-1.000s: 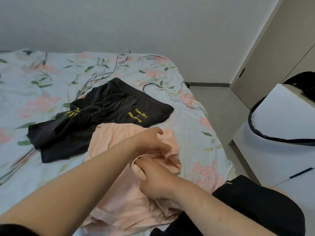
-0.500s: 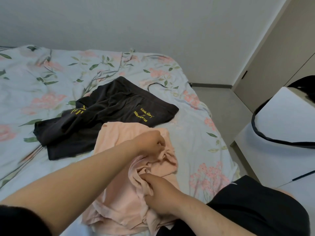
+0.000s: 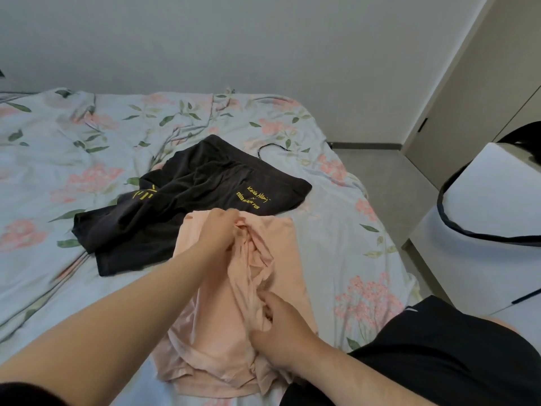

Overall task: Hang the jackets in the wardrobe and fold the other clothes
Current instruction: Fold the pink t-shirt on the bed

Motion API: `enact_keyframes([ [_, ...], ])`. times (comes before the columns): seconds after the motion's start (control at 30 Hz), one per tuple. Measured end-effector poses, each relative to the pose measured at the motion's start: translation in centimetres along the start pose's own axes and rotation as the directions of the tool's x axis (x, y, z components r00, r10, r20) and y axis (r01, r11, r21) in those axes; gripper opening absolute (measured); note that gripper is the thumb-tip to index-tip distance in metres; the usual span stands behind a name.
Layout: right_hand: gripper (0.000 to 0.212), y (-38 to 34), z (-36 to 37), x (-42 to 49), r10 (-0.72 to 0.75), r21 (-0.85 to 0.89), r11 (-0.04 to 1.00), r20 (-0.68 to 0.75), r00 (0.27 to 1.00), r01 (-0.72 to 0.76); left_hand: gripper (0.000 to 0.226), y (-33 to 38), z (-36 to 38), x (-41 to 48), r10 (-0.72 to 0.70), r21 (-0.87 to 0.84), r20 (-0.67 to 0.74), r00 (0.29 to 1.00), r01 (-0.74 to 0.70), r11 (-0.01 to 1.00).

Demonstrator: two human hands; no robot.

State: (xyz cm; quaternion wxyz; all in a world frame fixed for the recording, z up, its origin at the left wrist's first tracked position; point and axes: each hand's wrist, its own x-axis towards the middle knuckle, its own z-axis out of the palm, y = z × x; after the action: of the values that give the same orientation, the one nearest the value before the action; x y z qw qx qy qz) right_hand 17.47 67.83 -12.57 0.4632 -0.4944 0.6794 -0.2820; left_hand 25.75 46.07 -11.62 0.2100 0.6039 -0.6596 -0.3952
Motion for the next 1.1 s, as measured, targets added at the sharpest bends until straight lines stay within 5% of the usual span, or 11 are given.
enact_keyframes([
  [0.23,0.079,0.6,1.4,0.6,-0.015,-0.216,0.975,0.134,0.991,0.044,0.078,-0.6,1.3,-1.7,-0.181,-0.055,0.097,0.979,0.187,0.981],
  [0.3,0.076,0.9,1.7,0.6,-0.026,-0.226,0.972,0.152,0.988,0.06,0.075,-0.1,1.2,-1.8,-0.235,-0.222,0.205,0.95,0.279,0.934],
  [0.4,0.071,0.6,1.7,0.5,-0.045,-0.17,0.983,0.145,0.988,0.069,0.051,-0.2,0.8,-1.4,-0.192,-0.048,0.273,0.943,0.212,0.976],
  [0.47,0.066,-0.5,1.7,0.3,-0.072,-0.092,0.992,0.149,0.986,0.086,0.04,-0.3,-0.1,-0.6,-0.134,0.024,0.18,0.975,0.132,0.991],
  [0.6,0.059,-4.1,2.7,1.4,-0.148,0.081,0.987,0.1,0.984,0.14,0.031,0.0,-3.4,1.6,-0.068,-0.253,0.048,0.997,0.078,0.964],
  [0.73,0.053,-7.3,5.8,3.2,-0.188,0.076,0.981,0.183,0.965,0.177,0.021,-2.0,-7.0,3.0,-0.026,-0.196,-0.07,0.997,0.012,0.981],
  [0.83,0.066,-6.7,7.0,4.0,-0.147,-0.057,0.984,0.266,0.953,0.168,0.05,-4.5,-8.5,3.2,-0.148,-0.095,-0.044,0.988,0.144,0.985],
  [0.9,0.063,-5.2,5.7,4.2,-0.103,-0.063,0.991,0.214,0.971,0.119,0.07,-5.9,-9.3,1.9,-0.304,-0.048,0.045,0.952,0.306,0.951],
  [1.0,0.028,-1.6,1.6,4.4,-0.021,-0.061,0.998,-0.053,0.998,0.017,0.041,-8.9,-10.6,-2.3,-0.346,-0.043,0.074,0.935,0.35,0.936],
  [1.1,0.019,2.2,-2.0,3.3,0.159,-0.11,0.975,-0.254,0.954,-0.191,0.041,-11.5,-10.7,-9.0,-0.446,-0.088,0.178,0.877,0.466,0.88],
])
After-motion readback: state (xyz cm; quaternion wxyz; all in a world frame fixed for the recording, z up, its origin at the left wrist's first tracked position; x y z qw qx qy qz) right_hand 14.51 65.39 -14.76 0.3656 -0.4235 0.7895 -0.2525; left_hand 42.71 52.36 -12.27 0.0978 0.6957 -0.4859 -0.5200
